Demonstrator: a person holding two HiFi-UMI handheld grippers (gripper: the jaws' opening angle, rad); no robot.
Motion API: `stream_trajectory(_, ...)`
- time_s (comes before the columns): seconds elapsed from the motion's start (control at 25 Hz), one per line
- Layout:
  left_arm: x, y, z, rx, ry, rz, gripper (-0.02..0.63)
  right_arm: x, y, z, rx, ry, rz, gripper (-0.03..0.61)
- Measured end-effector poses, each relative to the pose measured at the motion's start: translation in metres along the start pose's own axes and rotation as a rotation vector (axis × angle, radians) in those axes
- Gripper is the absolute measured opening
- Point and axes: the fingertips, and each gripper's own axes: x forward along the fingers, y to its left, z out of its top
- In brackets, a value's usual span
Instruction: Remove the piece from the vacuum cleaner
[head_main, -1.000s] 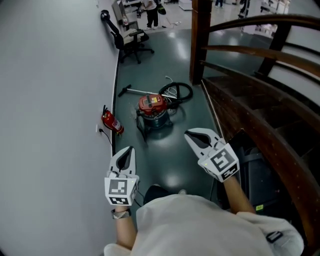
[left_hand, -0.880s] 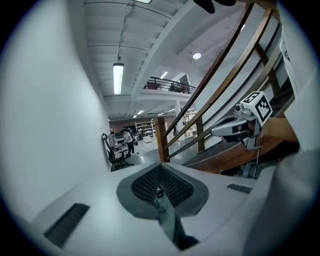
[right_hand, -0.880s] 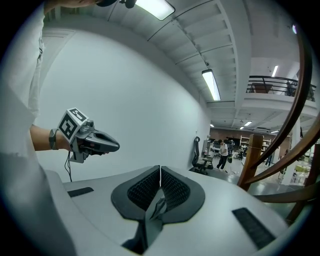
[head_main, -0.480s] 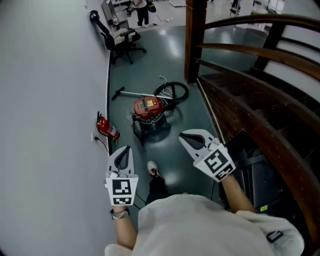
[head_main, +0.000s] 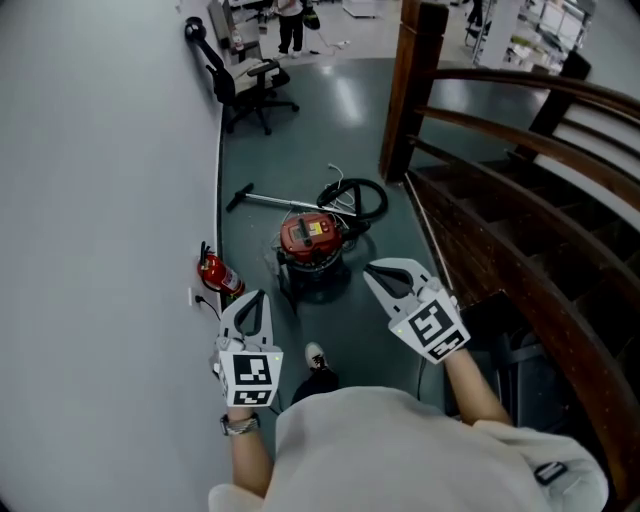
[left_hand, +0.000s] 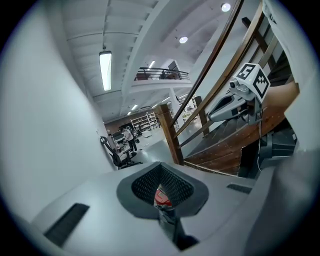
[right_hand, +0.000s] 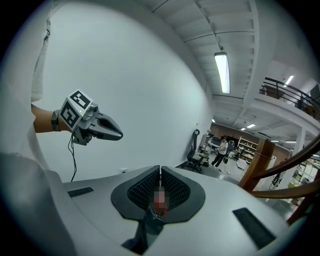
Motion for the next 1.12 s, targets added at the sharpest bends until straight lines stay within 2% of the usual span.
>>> stream_trajectory(0.4,0.056,0.065,-0.018,-0.011,0.008,-0.043,-0.002,0.082,-0.015,0.013,-0.018,0.06,-0.007,0.031)
stream_trajectory(0.88,0.093,0.095,-0.052,-0.025,0.03,-0.101,-0.002,0.147,-0.015,0.002,-0.167,0.177,0.0,0.031)
stream_trajectory(1.12,0.103,0.102,-0.071,-0.033,0.066,-0.105,-0.002,0.172,-0.014,-0.005,-0.155,0.188,0.017,0.031)
